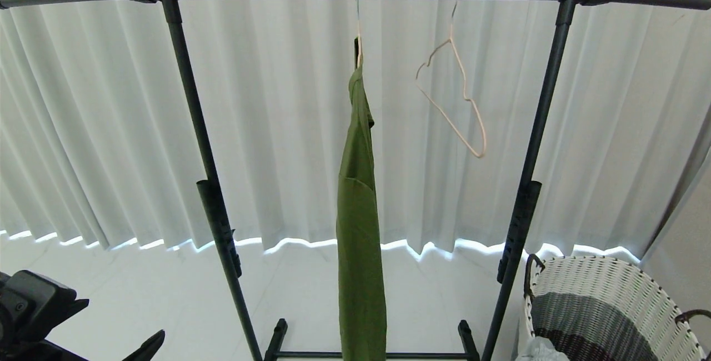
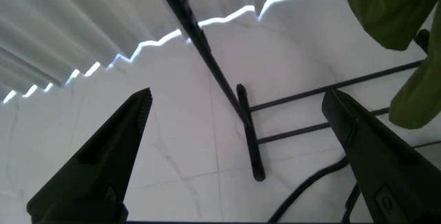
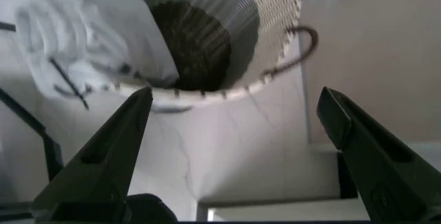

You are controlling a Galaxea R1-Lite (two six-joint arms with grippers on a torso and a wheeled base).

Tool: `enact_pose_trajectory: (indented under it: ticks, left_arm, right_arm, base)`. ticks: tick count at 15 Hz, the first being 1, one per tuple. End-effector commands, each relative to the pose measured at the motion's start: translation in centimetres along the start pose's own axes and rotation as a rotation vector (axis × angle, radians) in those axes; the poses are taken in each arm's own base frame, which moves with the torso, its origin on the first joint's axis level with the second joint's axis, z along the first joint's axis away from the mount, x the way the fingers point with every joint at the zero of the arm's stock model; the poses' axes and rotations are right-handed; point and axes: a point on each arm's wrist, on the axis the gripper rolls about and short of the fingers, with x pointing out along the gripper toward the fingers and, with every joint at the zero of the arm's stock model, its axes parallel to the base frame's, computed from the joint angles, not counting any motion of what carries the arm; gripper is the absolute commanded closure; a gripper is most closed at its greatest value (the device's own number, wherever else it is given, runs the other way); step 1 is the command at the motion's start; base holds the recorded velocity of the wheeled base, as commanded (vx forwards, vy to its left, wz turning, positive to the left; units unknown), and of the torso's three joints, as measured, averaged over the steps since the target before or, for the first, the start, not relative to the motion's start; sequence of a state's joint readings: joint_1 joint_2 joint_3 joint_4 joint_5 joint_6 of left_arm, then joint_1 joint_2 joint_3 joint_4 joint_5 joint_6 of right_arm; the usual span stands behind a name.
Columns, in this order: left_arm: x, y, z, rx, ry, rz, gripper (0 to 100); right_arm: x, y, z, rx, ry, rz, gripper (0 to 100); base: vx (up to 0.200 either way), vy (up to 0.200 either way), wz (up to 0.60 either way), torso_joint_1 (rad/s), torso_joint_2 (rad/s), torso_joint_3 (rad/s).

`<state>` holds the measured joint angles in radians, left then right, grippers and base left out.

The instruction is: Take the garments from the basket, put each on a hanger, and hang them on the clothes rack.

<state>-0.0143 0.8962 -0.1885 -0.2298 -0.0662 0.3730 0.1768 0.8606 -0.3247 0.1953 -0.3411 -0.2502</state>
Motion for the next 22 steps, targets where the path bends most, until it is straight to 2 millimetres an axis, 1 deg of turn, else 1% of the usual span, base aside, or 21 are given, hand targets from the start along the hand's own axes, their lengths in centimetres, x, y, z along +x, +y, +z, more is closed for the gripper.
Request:
enact_pose_trajectory:
  ticks: [1,5,7,9,11,15,18,21,22]
  left_arm:
    - [0.0,-0.2,0.0,0.011,-0.005,-0.022,0]
    - [0.0,-0.8,0.2,0.045,-0.028,-0.081,0]
    - [0.0,-1.0,0.1,0.055,-0.030,-0.097,0]
    - [0.0,-1.1,0.0,0.060,-0.026,-0.107,0]
    - [0.1,-1.3,-0.4,0.061,-0.010,-0.114,0]
    - [0.0,-1.4,-0.9,0.059,0.001,-0.118,0]
    - [0.1,-1.6,-0.9,0.070,-0.001,-0.139,0]
    - [0.1,-1.8,-1.0,0.079,-0.001,-0.156,0]
    - [0.1,-1.8,-1.1,0.079,0.001,-0.157,0]
  right_arm:
    - [1.4,0.9,-0.8,-0.037,0.054,0.032,0]
    - [4.3,3.5,-2.1,-0.149,0.096,0.185,0]
    - [5.6,4.8,-1.6,-0.208,0.134,0.255,0]
    - [7.5,6.1,-0.8,-0.231,0.170,0.298,0]
    - [8.6,7.4,-1.4,-0.272,0.216,0.327,0]
    - [10.3,8.5,-0.7,-0.272,0.262,0.390,0]
    - [12.4,9.7,0.7,-0.266,0.256,0.405,0]
    - [13.3,10.1,0.4,-0.255,0.308,0.404,0]
    - [13.9,10.1,0.6,-0.243,0.315,0.397,0]
  base:
    - [0.000,0.000,0.00,0.000,0.00,0.000]
    - [0.000,0.000,0.00,0.000,0.00,0.000]
    - [0.000,0.000,0.00,0.000,0.00,0.000]
    - [0.000,0.000,0.00,0.000,0.00,0.000]
    - [0.000,0.000,0.00,0.000,0.00,0.000]
    - [0.000,0.000,0.00,0.000,0.00,0.000]
    - [0.000,0.000,0.00,0.000,0.00,0.000]
    - [0.000,0.000,0.00,0.000,0.00,0.000]
    - [0.000,0.000,0.00,0.000,0.00,0.000]
